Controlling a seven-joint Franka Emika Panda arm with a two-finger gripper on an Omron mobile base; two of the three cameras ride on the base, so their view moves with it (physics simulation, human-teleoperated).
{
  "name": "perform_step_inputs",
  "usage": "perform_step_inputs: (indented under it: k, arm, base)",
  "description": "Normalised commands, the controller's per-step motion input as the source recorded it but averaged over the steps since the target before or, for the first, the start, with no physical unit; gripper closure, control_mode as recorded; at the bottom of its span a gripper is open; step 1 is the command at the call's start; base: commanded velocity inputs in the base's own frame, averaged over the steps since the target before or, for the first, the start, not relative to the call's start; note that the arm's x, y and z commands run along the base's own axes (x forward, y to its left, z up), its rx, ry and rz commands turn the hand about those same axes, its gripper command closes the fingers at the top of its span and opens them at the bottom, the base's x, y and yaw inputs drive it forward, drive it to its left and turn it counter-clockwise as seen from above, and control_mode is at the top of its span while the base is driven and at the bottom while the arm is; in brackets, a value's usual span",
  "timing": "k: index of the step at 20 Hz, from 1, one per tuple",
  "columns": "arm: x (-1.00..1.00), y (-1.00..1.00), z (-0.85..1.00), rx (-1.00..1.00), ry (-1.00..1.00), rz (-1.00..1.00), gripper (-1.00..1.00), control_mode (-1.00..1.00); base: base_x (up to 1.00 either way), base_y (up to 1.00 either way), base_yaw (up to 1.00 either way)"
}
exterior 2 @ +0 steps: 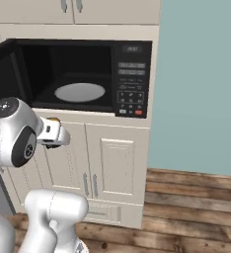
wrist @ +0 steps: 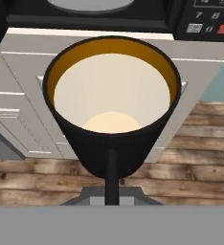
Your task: Pick the mug from the counter and place it inside the microwave. Then close the microwave.
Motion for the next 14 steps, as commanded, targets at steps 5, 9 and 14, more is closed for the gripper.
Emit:
perform_step_inputs:
  k: [5,9,14]
  arm:
    - [0.14,0.07,0.23,0.0,-0.18,0.04,1.0,-1.0]
    - [0.02,0.04,0.55,0.0,-0.25,0.08,1.0,-1.0]
    - [0.44,0.08,0.48,0.0,-0.07,0.02,1.0,-1.0]
  base:
    - [0.0,0.0,0.0]
    - [0.0,0.0,0.0]
    - [0.0,0.0,0.0]
